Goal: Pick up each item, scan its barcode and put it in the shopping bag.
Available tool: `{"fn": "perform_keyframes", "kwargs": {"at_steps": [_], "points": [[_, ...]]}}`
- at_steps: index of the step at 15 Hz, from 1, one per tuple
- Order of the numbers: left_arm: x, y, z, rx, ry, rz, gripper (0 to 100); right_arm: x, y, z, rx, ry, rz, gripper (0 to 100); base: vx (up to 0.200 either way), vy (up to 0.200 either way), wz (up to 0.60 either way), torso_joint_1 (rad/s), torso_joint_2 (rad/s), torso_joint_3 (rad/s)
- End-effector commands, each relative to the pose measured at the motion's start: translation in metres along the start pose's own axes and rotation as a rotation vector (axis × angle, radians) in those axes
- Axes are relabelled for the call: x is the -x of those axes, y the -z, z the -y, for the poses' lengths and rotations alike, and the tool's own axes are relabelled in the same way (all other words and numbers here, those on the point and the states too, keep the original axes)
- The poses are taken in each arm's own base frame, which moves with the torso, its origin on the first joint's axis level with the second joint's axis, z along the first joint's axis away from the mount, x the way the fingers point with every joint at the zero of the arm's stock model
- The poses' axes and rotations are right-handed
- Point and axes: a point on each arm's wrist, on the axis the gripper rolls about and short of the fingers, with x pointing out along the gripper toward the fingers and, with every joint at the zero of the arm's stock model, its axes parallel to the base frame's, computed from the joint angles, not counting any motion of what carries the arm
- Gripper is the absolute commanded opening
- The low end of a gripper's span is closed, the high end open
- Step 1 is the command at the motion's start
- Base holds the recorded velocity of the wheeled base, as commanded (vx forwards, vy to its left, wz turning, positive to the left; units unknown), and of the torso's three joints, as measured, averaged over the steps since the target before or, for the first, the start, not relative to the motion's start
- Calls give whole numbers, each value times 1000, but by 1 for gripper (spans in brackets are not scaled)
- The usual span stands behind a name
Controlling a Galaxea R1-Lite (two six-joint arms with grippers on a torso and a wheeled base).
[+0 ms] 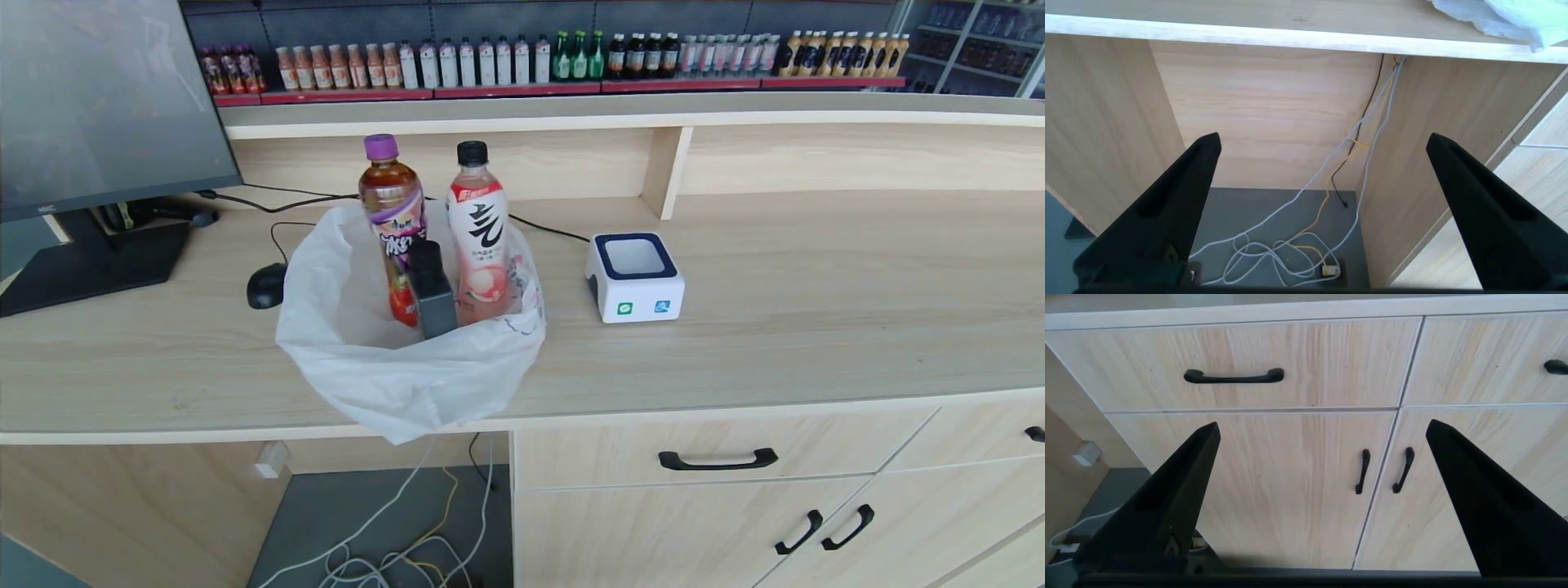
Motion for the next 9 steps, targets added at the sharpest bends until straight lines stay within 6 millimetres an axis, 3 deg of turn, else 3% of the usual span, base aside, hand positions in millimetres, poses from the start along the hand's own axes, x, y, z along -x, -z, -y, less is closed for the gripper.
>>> {"fn": "perform_keyframes", "kwargs": {"at_steps": [1,5,9], "points": [[0,0,0,0,0,0,100,0,0,0,0,0,0,100,0,-200,0,-2,2,2],[0,0,0,2,0,0,100,0,0,0,0,0,0,100,0,-200,0,5,4,2],[0,0,0,3,0,0,100,0,0,0,0,0,0,100,0,0,0,0,0,0]]}}
